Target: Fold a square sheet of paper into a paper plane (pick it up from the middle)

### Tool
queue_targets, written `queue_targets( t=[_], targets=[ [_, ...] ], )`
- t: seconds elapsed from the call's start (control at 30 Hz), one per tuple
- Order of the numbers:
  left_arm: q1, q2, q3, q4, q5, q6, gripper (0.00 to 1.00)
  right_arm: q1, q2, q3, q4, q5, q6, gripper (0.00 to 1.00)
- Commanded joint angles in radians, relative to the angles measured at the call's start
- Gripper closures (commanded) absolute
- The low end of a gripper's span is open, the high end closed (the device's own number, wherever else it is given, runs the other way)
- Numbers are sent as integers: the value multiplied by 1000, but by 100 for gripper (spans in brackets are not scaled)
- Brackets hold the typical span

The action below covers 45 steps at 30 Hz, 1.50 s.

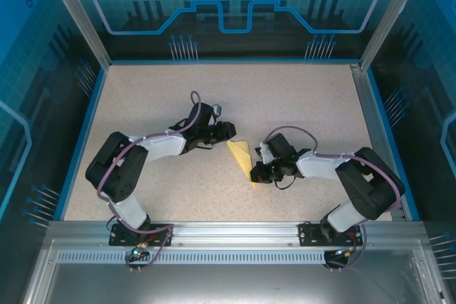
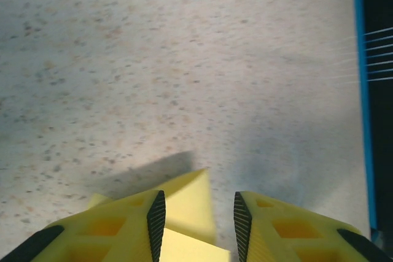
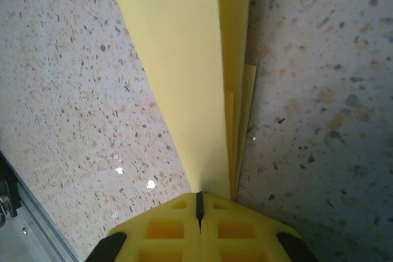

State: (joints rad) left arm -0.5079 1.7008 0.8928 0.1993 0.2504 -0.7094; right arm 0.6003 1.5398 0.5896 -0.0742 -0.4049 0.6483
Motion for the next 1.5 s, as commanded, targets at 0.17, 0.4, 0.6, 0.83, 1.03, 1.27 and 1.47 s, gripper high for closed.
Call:
queue_targets(
  t=[0.17, 0.4, 0.6, 0.83, 1.03, 1.27, 1.47],
  targets=[
    [-84, 62, 7, 2, 93, 86, 66, -13, 40, 49, -77, -8, -19, 97],
    [-82, 158, 35, -27, 57, 74, 67, -13, 23, 71, -47, -43, 12, 95],
    [-81, 211, 64, -82, 27, 67, 68, -8, -9, 122, 3, -70, 59, 92],
    [-81, 217, 68, -96, 33, 70, 68, 1, 112, 206, 47, -64, 107, 91],
    [-80, 218, 76, -105, 34, 67, 68, 6, 198, 222, 52, -30, 123, 91],
    [-69, 230, 78, -131, 16, 54, 69, 8, 176, 99, 102, -57, 129, 88],
    [-41, 246, 60, -120, 18, 27, 69, 22, 61, -16, 83, -52, 133, 85]
  ],
)
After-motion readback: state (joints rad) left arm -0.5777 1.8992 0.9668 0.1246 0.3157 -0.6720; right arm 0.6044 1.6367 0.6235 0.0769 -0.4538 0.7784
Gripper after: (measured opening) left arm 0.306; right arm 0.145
